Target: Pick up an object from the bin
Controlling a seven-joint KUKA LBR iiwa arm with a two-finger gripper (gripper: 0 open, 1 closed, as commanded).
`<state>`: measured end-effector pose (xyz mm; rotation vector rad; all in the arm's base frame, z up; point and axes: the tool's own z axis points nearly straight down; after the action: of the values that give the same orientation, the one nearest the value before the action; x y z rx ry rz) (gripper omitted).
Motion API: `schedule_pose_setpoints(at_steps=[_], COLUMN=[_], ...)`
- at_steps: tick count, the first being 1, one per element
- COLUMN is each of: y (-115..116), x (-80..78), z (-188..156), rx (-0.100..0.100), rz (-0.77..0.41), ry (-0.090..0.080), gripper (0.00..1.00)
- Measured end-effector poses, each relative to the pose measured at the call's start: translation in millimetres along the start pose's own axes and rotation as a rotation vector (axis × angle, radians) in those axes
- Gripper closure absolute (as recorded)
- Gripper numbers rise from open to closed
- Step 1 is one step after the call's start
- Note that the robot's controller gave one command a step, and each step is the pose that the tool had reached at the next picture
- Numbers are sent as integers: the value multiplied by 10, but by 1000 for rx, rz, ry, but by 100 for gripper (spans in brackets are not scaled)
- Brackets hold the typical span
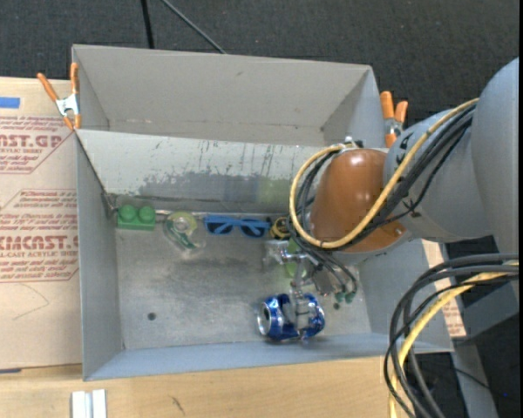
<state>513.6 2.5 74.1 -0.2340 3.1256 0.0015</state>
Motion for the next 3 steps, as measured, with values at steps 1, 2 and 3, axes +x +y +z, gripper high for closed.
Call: schedule_pose_setpoints(at_steps=[1,2,3], y=[150,135,8], x=[282,294,3], z=[16,23,-1130], rx=[0,0,2], rz=[-452,-448,-437], ry=[-5,1,-2], gripper=[0,100,100])
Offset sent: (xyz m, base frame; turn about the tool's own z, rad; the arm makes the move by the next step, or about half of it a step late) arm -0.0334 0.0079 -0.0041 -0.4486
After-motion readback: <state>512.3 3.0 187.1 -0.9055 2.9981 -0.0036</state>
